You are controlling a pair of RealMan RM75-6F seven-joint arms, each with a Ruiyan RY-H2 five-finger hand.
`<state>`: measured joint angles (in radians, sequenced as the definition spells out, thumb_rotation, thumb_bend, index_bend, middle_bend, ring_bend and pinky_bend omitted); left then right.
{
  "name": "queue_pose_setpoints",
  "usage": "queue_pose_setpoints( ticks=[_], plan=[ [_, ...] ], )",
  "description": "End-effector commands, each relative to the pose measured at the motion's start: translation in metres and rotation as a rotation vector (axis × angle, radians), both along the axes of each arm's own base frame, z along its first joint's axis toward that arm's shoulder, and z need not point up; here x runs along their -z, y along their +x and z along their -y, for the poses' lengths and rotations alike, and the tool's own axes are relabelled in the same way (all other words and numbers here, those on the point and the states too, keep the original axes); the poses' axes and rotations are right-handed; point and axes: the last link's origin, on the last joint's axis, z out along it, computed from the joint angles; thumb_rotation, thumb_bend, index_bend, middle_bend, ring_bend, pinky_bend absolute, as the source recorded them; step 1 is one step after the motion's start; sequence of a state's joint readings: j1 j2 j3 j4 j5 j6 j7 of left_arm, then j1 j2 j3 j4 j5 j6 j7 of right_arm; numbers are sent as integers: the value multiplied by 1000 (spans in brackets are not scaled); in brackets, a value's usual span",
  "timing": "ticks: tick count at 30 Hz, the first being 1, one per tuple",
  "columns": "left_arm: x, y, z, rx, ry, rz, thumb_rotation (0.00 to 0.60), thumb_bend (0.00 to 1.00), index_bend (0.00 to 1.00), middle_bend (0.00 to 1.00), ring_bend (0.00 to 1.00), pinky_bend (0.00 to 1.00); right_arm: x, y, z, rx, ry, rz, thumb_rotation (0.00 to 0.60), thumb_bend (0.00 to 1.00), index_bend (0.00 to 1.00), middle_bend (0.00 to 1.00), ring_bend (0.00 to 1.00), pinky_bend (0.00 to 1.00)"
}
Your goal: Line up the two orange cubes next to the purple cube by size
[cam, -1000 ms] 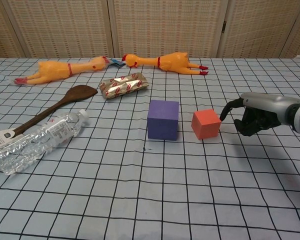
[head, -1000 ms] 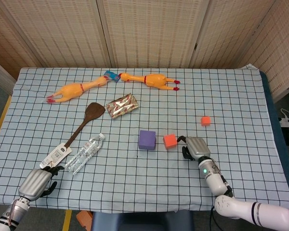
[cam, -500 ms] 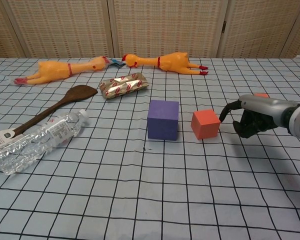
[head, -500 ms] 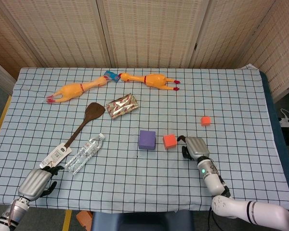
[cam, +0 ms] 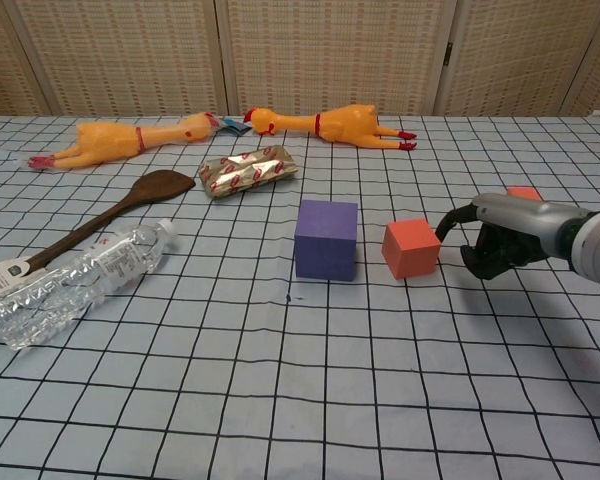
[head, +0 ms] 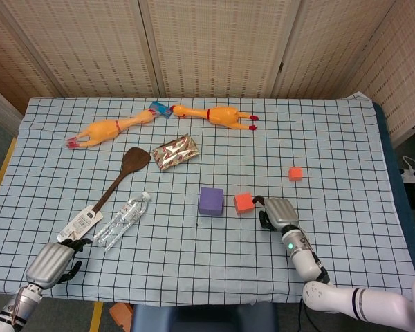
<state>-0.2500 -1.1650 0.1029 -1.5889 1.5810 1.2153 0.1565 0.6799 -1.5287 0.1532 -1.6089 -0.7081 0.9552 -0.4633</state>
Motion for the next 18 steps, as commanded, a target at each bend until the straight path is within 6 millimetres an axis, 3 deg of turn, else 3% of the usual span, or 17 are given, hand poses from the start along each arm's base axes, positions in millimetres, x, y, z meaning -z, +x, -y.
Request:
queue_pose_setpoints(
  ticks=[1,18],
  plan=[
    [0,0,0,0,0,0,600,479,260,395,367,606,0,0,0,-1,1,1,600,658,271,935,867,970],
    [0,0,0,-1,-1,-2,600,479,261,395,367,606,9,1,-1,-5,28,21,600,659,261,937,867,970]
  ],
)
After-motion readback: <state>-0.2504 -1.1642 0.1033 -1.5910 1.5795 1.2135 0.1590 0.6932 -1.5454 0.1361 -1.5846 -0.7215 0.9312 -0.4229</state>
